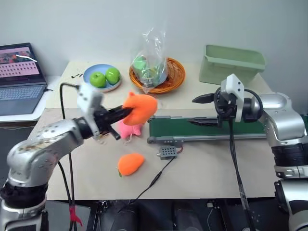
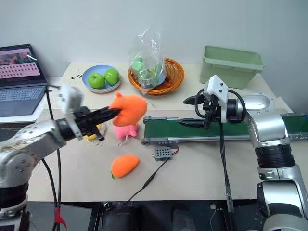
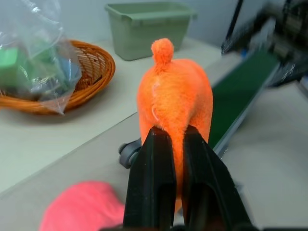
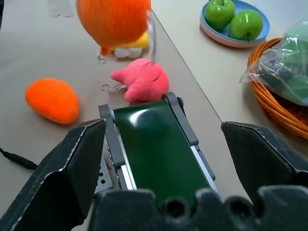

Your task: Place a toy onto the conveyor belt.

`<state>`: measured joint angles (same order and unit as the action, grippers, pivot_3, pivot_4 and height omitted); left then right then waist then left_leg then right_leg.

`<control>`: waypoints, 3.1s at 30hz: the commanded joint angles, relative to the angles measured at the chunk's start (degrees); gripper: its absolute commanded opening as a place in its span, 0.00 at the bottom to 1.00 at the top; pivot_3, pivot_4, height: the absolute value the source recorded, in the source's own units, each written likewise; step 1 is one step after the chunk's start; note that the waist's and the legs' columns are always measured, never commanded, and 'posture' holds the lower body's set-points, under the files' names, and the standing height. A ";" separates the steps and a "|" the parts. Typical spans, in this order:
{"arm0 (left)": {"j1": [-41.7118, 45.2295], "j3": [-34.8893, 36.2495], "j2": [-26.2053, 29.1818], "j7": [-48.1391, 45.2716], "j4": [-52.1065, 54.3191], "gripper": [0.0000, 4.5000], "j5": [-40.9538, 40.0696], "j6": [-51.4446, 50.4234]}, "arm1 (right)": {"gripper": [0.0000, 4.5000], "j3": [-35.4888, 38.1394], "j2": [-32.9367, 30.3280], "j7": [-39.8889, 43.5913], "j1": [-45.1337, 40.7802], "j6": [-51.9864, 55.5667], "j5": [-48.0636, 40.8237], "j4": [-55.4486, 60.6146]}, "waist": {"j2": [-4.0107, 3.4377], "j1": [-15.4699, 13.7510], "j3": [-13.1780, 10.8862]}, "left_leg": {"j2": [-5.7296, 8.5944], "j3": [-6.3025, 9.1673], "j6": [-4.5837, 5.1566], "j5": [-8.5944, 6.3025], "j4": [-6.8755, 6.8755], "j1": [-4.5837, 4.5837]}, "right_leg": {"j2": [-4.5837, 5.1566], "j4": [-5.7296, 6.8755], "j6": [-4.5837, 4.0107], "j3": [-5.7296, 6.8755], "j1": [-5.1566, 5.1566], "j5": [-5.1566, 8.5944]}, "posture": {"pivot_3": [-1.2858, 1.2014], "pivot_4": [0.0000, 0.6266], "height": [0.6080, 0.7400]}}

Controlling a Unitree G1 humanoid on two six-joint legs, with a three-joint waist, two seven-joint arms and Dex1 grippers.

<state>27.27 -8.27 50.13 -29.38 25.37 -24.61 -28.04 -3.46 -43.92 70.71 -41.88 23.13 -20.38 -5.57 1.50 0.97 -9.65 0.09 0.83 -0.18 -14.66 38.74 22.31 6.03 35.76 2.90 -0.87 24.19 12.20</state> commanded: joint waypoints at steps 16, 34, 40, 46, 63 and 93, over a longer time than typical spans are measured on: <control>13.61 -13.53 -7.89 19.29 -38.39 0.01 59.48 71.74 | 1.00 4.00 -2.38 -2.49 2.37 1.07 -1.24 5.23 | -0.02 -1.14 -0.04 | -0.01 -0.04 0.11 -0.05 0.24 0.42 | 0.09 0.03 0.16 0.08 0.18 -0.09 | 0.52 0.24 1.00; 18.72 -19.16 -14.64 27.37 -59.12 0.01 70.76 83.79 | 1.00 6.75 -4.11 -5.01 4.41 5.19 -3.58 10.74 | -0.02 -1.09 -0.04 | 0.00 -0.04 0.12 -0.05 0.26 0.41 | 0.09 0.14 0.22 0.11 0.18 -0.11 | 0.52 0.24 1.00; 16.13 -17.75 -11.56 15.31 -49.67 0.16 58.28 84.29 | 1.00 6.59 -4.46 -5.23 4.48 5.30 -3.75 10.88 | -0.02 -0.95 -0.04 | -0.01 -0.02 0.12 -0.05 0.26 0.48 | 0.10 0.23 0.22 0.11 0.24 -0.11 | 0.52 0.24 1.00; 15.20 -17.67 -11.72 11.28 -50.69 0.64 56.48 83.58 | 1.00 6.35 -4.57 -5.28 4.48 5.03 -3.69 10.73 | -0.02 -0.96 -0.04 | 0.00 -0.03 0.12 -0.05 0.30 0.40 | 0.11 0.13 0.23 0.12 0.17 -0.11 | 0.52 0.24 1.00; 13.50 -10.90 -16.35 -3.33 -50.42 0.99 35.89 66.08 | 1.00 6.35 -5.05 -5.19 4.90 4.67 -3.44 10.53 | -0.02 -0.70 -0.04 | -0.01 0.01 0.12 -0.05 0.35 0.44 | 0.10 0.25 0.23 0.13 0.18 -0.11 | 0.52 0.24 1.00; -4.05 9.81 -10.92 -21.52 -9.81 0.99 -8.89 -4.11 | 1.00 5.91 -7.69 0.50 3.67 5.47 -5.29 9.85 | -0.01 -0.25 -0.04 | -0.02 0.10 0.13 -0.06 0.42 0.22 | 0.07 0.15 0.24 0.07 0.03 -0.09 | 0.52 0.24 1.00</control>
<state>23.51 0.11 38.67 -50.70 12.70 -31.93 -31.59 1.05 -50.54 70.88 -36.90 28.30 -24.84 3.53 1.48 0.72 -9.69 0.07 0.92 -0.05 -14.72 39.16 22.52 6.09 35.90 3.14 -0.80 24.22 12.11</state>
